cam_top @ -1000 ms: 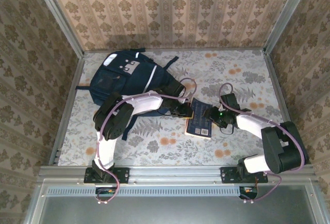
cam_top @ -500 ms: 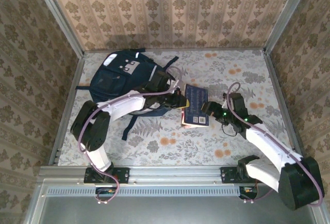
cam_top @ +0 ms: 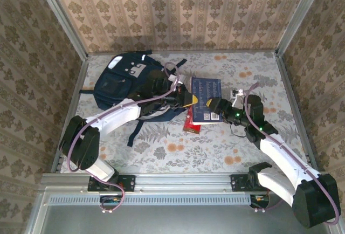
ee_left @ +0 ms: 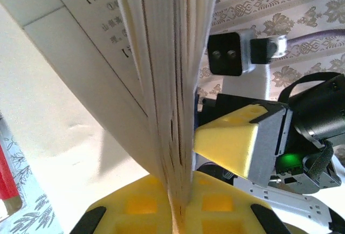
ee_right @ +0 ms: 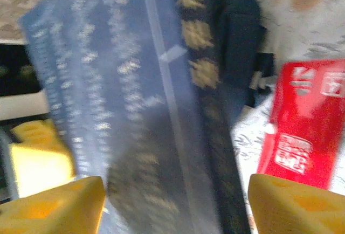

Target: Pack the student bag

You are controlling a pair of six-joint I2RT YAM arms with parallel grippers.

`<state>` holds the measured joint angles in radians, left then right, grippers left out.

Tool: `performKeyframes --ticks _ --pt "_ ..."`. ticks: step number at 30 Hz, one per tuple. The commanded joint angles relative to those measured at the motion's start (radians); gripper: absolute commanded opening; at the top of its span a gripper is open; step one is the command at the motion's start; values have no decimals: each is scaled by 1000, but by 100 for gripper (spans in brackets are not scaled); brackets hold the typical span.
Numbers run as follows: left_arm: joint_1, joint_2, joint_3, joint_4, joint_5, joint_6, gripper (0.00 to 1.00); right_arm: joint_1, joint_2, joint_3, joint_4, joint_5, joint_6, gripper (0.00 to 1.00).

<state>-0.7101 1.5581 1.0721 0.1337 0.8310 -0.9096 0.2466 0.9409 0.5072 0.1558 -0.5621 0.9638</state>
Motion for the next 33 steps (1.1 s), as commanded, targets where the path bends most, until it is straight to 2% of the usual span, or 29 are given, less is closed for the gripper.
performKeyframes --ticks 1,4,6,8,10,13,14,20,23,29,33 --pt "1 -28 -14 84 48 -17 0 -2 -32 -16 131 -86 62 54" --pt "3 -33 -25 75 47 -8 0 -2 -56 -16 134 -85 68 29" --pt "10 -46 -23 18 24 24 12 -2 -70 -16 123 -79 64 17" --pt "24 -62 -33 -15 5 46 31 -2 -81 -16 121 -79 65 6" --pt "44 -71 -47 -12 0 35 46 -2 -84 -20 145 -89 76 0" --pt "64 -74 -63 14 12 7 69 -1 -84 -31 217 -113 116 0" --pt "66 -72 -67 24 18 -1 74 0 -84 -34 240 -117 130 0" --pt "72 -53 -76 59 36 -18 77 1 -88 -46 354 -137 209 0" --pt "82 -35 -97 134 61 -53 78 3 -90 -55 393 -136 241 0" --pt "94 31 -154 535 142 -300 77 16 -73 -96 468 -131 281 0" --pt "93 69 -168 730 161 -422 77 25 -77 -95 468 -129 274 0"
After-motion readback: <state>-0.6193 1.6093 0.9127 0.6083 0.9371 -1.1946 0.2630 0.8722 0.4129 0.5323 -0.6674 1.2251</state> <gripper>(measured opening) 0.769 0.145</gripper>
